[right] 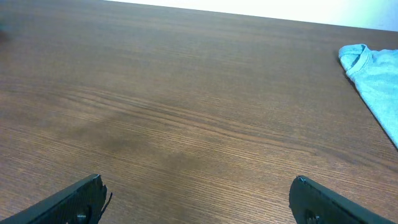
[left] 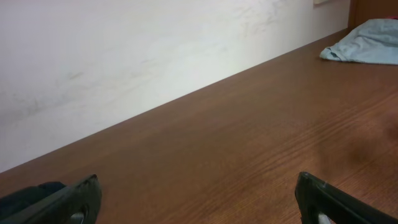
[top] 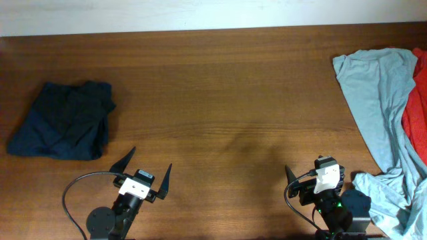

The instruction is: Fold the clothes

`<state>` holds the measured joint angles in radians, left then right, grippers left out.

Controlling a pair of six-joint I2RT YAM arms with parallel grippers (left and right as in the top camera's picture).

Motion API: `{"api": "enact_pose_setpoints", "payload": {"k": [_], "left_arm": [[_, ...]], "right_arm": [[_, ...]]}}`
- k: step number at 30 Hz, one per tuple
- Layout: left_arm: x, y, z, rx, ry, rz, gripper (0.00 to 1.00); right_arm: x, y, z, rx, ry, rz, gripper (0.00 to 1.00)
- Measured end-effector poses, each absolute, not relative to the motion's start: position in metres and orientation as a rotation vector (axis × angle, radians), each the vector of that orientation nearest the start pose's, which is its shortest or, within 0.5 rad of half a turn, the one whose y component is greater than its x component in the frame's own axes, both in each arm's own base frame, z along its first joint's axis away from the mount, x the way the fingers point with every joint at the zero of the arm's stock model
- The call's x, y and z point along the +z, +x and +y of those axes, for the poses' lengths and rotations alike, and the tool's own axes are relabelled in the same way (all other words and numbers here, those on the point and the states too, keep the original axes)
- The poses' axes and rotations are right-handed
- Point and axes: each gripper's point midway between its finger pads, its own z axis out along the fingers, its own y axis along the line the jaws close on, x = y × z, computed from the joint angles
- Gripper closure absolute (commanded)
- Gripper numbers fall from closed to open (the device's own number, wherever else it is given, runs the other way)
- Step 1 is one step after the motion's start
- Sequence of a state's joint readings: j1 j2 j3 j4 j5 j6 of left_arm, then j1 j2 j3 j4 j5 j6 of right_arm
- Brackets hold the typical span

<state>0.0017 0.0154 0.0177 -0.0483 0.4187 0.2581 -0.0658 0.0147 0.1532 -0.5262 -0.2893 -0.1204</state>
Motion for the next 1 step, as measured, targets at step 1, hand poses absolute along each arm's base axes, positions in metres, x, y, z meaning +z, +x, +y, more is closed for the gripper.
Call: {"api": "enact_pose_setpoints", "payload": {"k": [1], "left_arm": [[0.1674, 0.2318, -0.0695, -0.137, 0.521, 1.529, 0.01]], "right_arm": [[0.1203, 0.2142, 0.0350, 0.160, -0.243, 1.930, 0.01]]}}
